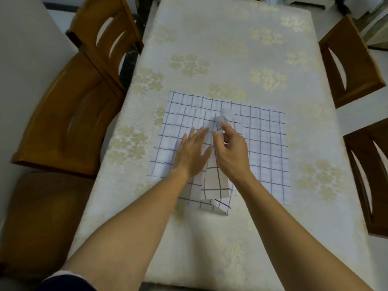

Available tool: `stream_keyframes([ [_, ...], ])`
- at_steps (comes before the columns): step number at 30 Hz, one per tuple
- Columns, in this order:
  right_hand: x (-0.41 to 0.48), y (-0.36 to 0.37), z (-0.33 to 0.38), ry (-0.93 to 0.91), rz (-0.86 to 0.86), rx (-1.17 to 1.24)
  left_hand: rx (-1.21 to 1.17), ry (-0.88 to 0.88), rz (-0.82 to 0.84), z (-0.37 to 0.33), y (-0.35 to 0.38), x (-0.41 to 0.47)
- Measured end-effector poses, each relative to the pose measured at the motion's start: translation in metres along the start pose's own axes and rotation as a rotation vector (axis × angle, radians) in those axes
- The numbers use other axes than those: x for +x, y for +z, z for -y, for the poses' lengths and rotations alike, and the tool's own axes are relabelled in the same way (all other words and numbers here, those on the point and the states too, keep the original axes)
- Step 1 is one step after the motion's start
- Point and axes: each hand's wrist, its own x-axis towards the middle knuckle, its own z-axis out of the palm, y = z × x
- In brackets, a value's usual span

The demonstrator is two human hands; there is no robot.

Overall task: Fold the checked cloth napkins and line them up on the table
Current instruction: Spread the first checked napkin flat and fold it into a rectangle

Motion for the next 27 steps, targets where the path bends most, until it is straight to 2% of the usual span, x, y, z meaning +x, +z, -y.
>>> stream_keyframes([
  [2,0.007,0.019,0.002,-0.01,0.033,-0.037,-0.16,-0.126,-0.083,0.018,-0.02,0.003],
  [4,0.013,0.041,0.002,-0.016,0.074,-0.084,-0.373,-0.261,-0.089,0.034,-0.038,0.006],
  [7,0.02,0.069,0.002,-0.009,0.137,-0.159,-0.824,-0.344,-0.031,0.044,-0.062,0.007],
  [9,0.022,0.084,0.004,-0.005,0.185,-0.206,-0.93,-0.386,0.036,0.048,-0.07,0.004],
  [15,0.026,0.107,0.0,-0.018,0.29,-0.296,-0.919,-0.461,0.024,0.061,-0.062,0.006],
  [19,0.021,0.097,-0.005,-0.023,0.41,-0.208,-0.986,-0.542,-0.021,0.069,-0.058,0.009],
  [22,0.015,0.081,-0.024,-0.088,0.268,-0.207,-0.829,-0.574,-0.076,0.084,-0.049,0.011],
  [24,0.015,0.073,-0.042,-0.129,0.142,-0.338,-0.702,-0.605,-0.127,0.092,-0.046,0.011],
  [27,0.016,0.062,-0.064,-0.082,0.17,-0.605,-0.636,-0.604,-0.168,0.098,-0.042,0.007],
])
